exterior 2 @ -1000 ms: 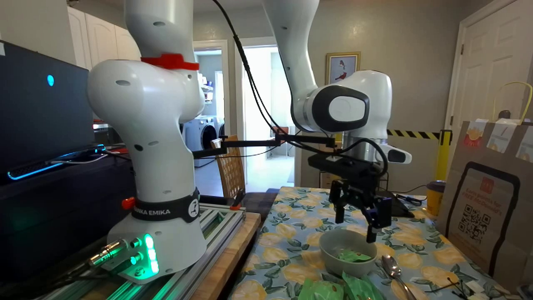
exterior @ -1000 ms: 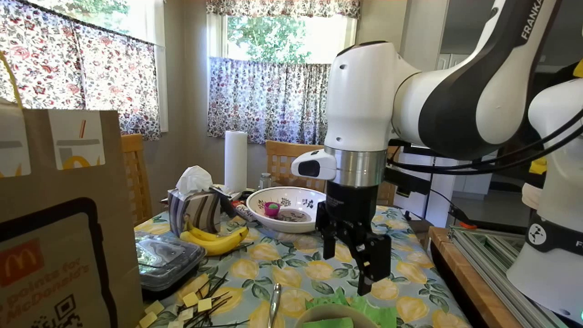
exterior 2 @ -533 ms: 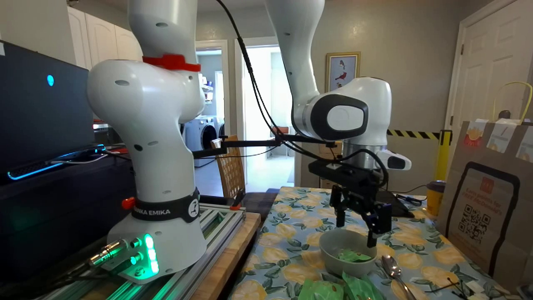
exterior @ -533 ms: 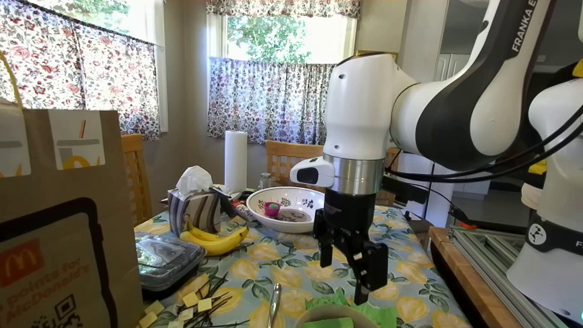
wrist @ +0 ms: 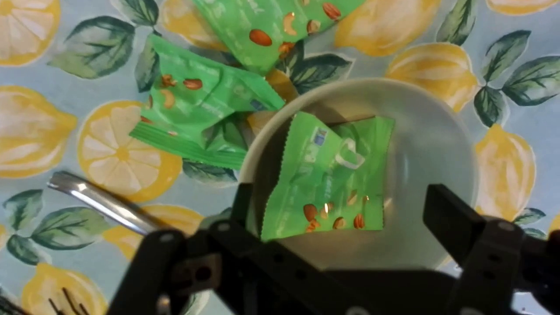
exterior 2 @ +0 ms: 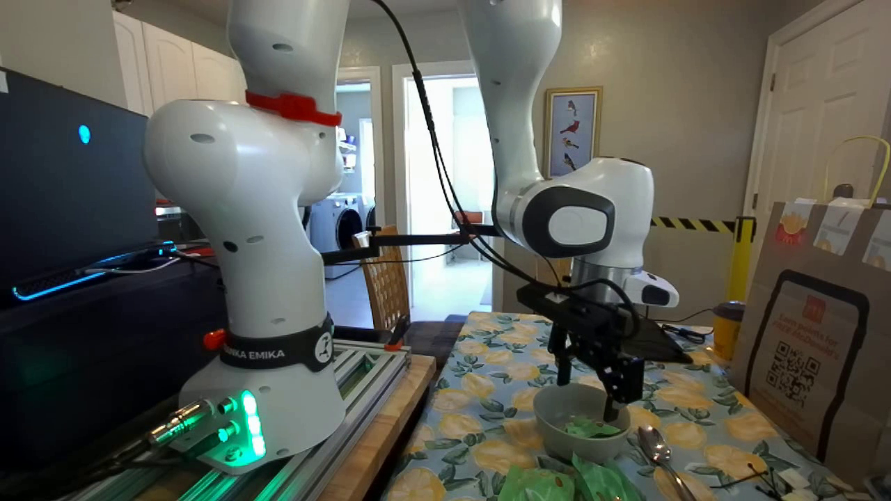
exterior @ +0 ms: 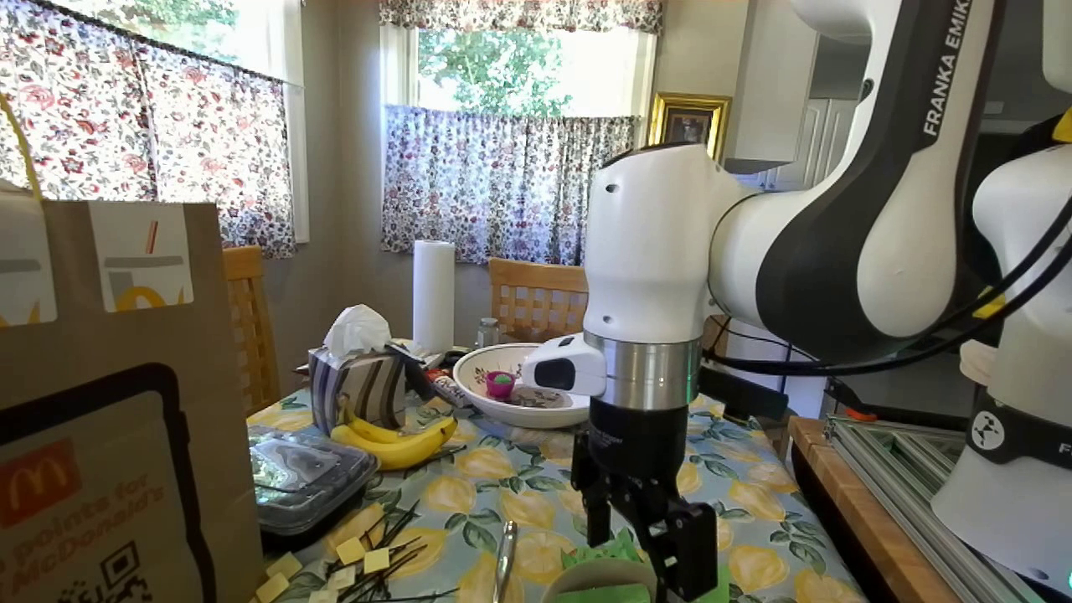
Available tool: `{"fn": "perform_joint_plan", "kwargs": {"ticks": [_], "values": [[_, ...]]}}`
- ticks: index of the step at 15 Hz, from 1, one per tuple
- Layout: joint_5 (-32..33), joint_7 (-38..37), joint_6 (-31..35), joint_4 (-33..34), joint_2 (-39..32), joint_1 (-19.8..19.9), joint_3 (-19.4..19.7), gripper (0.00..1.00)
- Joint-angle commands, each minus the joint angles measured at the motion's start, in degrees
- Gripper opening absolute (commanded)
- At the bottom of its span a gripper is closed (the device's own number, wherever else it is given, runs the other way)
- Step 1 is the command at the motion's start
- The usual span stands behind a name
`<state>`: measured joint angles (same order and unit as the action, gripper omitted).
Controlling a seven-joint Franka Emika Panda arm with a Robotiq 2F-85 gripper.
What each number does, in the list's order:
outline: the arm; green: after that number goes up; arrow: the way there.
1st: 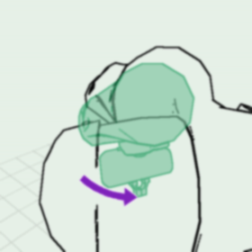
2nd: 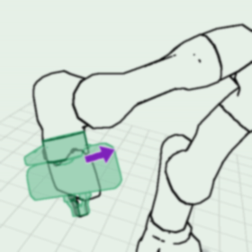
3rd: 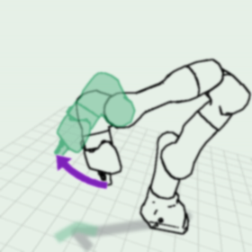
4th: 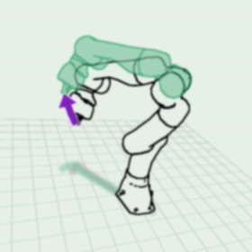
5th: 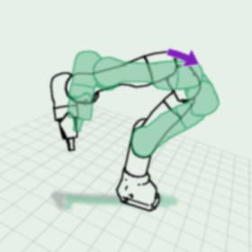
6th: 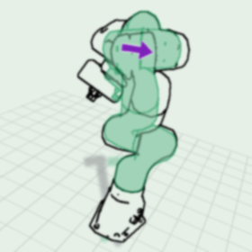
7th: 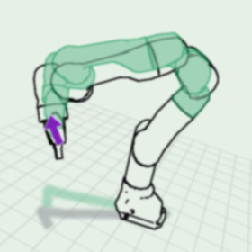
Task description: Take the green packet in the grey bowl out and place it on the table then pick up two green packets and place them in the grey bowl
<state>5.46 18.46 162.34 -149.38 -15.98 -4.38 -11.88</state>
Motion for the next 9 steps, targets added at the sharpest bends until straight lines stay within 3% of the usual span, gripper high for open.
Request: {"fn": "perform_joint_plan", "kwargs": {"ticks": [1, 9], "values": [[-0.9, 2.5, 0.2, 3.3, -4.3, 1.6, -1.3, 1.00], [1.1, 0.8, -0.2, 6.2, -8.9, 0.6, -0.5, 1.00]]}}
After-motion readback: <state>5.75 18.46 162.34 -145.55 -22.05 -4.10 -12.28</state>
